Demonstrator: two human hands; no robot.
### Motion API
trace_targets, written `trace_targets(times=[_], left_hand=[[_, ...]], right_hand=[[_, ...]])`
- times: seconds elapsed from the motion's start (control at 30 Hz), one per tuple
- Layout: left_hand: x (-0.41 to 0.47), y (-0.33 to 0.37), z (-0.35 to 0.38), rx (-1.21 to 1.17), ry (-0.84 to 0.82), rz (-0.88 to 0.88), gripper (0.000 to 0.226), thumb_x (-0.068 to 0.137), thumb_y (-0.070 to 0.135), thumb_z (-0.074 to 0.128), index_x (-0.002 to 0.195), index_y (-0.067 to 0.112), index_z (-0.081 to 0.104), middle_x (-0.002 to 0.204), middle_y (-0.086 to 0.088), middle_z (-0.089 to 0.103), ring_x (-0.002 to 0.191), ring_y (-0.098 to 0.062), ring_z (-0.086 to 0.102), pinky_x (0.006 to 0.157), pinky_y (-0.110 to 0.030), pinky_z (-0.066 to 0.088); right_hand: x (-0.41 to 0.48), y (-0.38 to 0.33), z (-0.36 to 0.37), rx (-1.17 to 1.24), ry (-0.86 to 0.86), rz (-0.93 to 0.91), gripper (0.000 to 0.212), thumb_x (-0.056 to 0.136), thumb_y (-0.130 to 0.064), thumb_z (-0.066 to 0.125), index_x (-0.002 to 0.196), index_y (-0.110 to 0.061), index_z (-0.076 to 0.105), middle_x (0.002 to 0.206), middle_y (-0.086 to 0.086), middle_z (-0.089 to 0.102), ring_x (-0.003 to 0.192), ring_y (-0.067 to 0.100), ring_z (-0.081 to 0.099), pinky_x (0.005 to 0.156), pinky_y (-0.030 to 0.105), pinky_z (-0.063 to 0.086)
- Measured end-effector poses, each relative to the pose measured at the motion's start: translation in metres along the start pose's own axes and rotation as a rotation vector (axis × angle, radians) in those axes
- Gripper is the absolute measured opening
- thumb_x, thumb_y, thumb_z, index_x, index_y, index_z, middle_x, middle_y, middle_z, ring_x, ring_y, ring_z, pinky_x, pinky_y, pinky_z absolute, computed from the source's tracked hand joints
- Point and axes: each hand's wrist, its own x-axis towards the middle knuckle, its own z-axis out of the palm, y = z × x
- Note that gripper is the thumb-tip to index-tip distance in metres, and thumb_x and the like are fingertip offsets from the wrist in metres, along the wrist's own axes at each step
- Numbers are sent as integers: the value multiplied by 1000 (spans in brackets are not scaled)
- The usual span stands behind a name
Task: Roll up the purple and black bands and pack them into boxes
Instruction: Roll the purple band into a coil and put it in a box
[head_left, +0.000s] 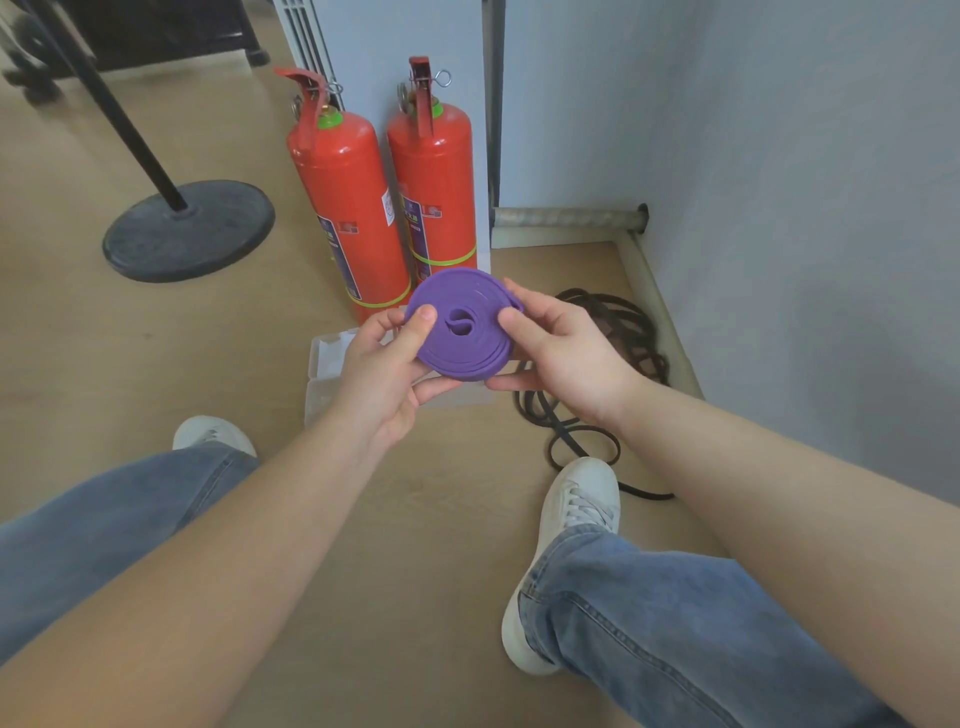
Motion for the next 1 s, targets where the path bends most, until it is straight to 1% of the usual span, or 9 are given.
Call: trace_targets(times=[0.13,0.27,0.37,0.5,0.63,0.73,0.83,0.9,1.0], left_hand=[[16,-11,-6,37,21,-32,19,95,23,67,94,21,48,112,-17,74,94,-32,75,67,-45,62],[32,-16,-13,19,5,-93,13,99,27,61,99,20,50,119,-12,72,100,-29,74,74,-47,62],[37,-16,-15,-38,-3,-144,5,101,22,54,105,20,50,122,-13,71,99,-28,74,74,-44,62],[58,-23,-39,-107,56,-142,12,99,11,55,103,19,48,118,-17,71,95,-31,74,71,-44,63],[74,-29,-58,-135,65,-155,10,98,9,58,99,17,52,115,-17,73,95,-32,74,75,-45,63],[88,-32,-76,-133,93,-162,10,98,9,61,104,14,56,117,-17,72,101,-33,73,77,-47,63],[106,-33,-94,-92,115,-159,17,97,12,64,112,14,56,119,-16,72,103,-33,73,75,-46,63],[116,-34,-106,-26,123,-174,19,97,14,64,114,14,55,121,-16,70,101,-32,74,76,-48,63],[130,-39,-128,79,163,-182,15,96,14,66,109,14,59,123,-15,68,102,-30,73,80,-53,61]], right_hand=[[13,8,5,-44,31,73,39,107,-15,50,146,-18,47,130,5,65,105,24,74,69,43,65],[33,17,8,63,105,123,33,105,-12,54,134,-9,40,127,10,65,92,27,76,64,38,64],[42,24,11,99,160,109,23,103,-11,57,122,-5,46,122,15,67,86,27,77,62,37,64],[69,39,31,67,186,131,8,104,-15,57,110,-11,54,120,14,69,90,30,77,62,36,63],[92,57,41,52,172,201,27,101,-15,62,126,-7,55,125,15,67,86,26,78,65,33,63],[102,74,51,21,81,199,53,89,-7,76,136,-11,52,136,5,57,97,24,76,73,34,63],[113,92,66,-140,-4,168,77,76,-3,87,140,-19,48,132,-4,58,99,21,75,73,30,62],[123,106,75,-279,40,153,79,71,-7,90,138,-17,50,128,-2,61,98,21,73,73,27,60],[139,131,88,-397,72,172,79,67,-19,94,135,-18,55,120,-4,65,101,17,67,81,24,56]])
